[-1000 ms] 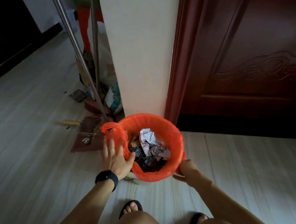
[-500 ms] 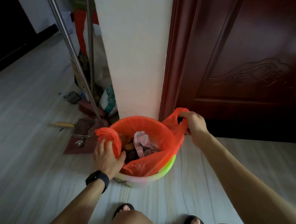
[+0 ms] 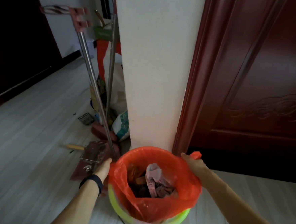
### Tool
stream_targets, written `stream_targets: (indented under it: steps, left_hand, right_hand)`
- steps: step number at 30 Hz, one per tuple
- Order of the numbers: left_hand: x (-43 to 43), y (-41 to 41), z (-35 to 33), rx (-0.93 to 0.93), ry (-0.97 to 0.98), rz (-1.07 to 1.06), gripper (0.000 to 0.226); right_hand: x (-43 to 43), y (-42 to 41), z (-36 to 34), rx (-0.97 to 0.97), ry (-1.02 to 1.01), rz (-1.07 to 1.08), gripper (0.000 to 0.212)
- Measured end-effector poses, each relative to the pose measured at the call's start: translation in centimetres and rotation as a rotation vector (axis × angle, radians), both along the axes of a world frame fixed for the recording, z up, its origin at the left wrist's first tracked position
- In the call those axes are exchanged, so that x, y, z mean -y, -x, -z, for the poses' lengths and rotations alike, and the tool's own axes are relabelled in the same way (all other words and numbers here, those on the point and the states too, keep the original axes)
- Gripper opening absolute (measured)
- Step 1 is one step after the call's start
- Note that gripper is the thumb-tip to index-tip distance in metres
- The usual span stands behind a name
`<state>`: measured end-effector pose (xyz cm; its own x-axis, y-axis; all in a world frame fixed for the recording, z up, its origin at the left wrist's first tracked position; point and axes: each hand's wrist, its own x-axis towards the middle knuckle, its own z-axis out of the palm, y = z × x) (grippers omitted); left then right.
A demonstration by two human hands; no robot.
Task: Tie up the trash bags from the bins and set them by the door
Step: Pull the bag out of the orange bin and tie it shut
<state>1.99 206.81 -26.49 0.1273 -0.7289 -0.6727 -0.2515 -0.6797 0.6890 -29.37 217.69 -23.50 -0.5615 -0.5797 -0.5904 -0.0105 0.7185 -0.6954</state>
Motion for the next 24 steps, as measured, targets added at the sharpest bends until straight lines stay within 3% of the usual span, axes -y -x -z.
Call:
stream_targets:
  steps: [2, 4, 8, 11, 14, 20, 22, 24]
  left_hand:
    - [0.8, -0.2, 0.8, 0.031, -0.020, 0.089, 0.039]
    - [2.2, -0.5, 2.6, 0.048, -0.033, 0.078, 0.030]
    - [1.9, 0.2, 0.0, 0.053, -0.012, 0.091, 0.022]
    - [2.5, 0.6, 0.0, 0.277, 0.038, 0.195, 0.038]
    - [2.6, 1.4, -0.7, 0.423, 0.189, 0.213, 0.046]
    - [1.9, 4.0, -5.5, 0.224, 0.534, -0.017, 0.040]
    - [1.0, 4.4, -6.9, 0.220, 0.687, 0.099, 0.034]
    - [-0.2, 4.1, -8.3, 0.350, 0.825, 0.293, 0.031]
  right_hand:
    - [0.3, 0.0, 1.1, -0.027, -0.019, -0.139, 0.054]
    - [0.6, 0.1, 1.7, -0.045, -0.001, -0.133, 0.040]
    - [1.4, 0.8, 2.1, -0.092, -0.002, -0.045, 0.040]
    - [1.8, 0.3, 1.5, -0.215, -0.041, -0.019, 0.038]
    - [2.0, -0.9, 0.6, -0.367, 0.064, 0.034, 0.029]
    - [2.9, -3.9, -3.0, -0.168, 0.438, 0.179, 0.014]
    - [2.7, -4.2, -4.9, -0.086, 0.464, 0.130, 0.011]
    - [1.8, -4.4, -6.7, -0.119, 0.430, -0.011, 0.013]
